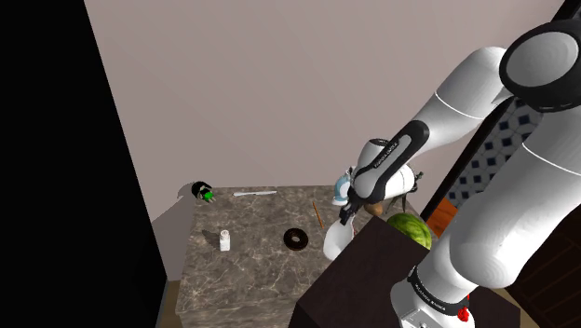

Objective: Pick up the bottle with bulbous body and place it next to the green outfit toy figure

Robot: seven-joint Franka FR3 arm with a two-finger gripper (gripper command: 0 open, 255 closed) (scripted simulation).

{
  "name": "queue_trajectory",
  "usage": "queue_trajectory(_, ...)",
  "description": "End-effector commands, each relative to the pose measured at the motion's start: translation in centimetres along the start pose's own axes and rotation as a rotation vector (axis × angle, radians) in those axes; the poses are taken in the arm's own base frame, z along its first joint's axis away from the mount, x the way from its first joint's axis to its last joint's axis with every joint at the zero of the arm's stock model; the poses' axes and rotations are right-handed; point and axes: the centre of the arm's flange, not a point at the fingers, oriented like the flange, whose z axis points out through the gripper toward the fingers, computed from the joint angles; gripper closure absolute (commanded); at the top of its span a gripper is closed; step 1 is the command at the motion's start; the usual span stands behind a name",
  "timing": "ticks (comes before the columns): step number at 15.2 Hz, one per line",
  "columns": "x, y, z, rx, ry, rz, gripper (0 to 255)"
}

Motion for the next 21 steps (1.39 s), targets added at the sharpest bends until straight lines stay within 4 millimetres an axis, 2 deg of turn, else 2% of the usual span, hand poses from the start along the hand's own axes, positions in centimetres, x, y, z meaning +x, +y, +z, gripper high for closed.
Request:
queue_trajectory(1, 0.0, 0.0, -0.9, -0.001, 0.000, -0.001, 255)
queue_trajectory(21, 0.1, -0.1, -11.5, -0.001, -0.001, -0.001, 255)
